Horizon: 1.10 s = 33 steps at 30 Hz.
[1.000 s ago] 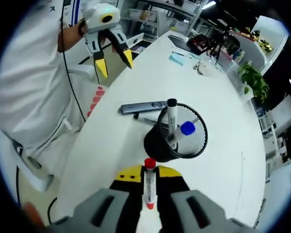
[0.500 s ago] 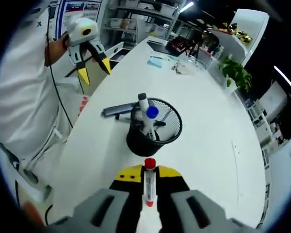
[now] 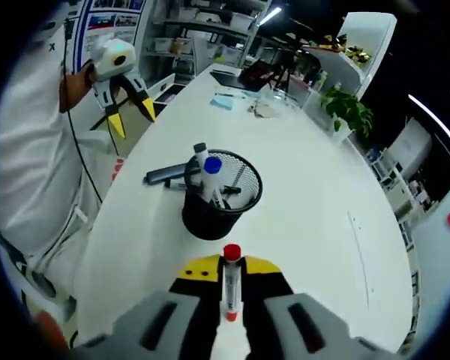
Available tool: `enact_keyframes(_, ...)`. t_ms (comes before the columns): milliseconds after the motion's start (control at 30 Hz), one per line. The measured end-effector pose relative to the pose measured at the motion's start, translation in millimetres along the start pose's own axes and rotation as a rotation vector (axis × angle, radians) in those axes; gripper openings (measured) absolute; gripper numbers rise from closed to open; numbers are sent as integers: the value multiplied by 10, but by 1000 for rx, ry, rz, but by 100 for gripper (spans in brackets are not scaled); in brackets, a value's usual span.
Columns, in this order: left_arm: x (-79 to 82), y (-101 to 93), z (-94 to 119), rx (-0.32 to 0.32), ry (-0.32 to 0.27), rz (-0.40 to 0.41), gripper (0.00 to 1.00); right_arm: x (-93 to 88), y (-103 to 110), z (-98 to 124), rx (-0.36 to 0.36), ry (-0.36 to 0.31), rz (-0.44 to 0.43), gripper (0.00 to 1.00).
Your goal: Place the scattered laser pointers and whiteboard markers into the pen holder and stack the scattered paper cups together
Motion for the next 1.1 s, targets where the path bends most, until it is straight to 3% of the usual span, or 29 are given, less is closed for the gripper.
enact_keyframes(600,10,5,6,3,-1,1,38,-54,-107,151,-112,-121,-111,9)
enact_keyframes(1100,-2,-8,19,2,-4,6,38,-40,-120,198,-137,-206,-176,9)
Point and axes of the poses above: the point that each gripper's makers call its tool centre point, and the gripper's own axes: z roughly backward along the fingers, y roughly to its left, x roughly out of its top, the point moved 4 cm from there along z, roughly backward along the fingers, and after that the axes turned 3 degrees about x, right-handed, at the moved point
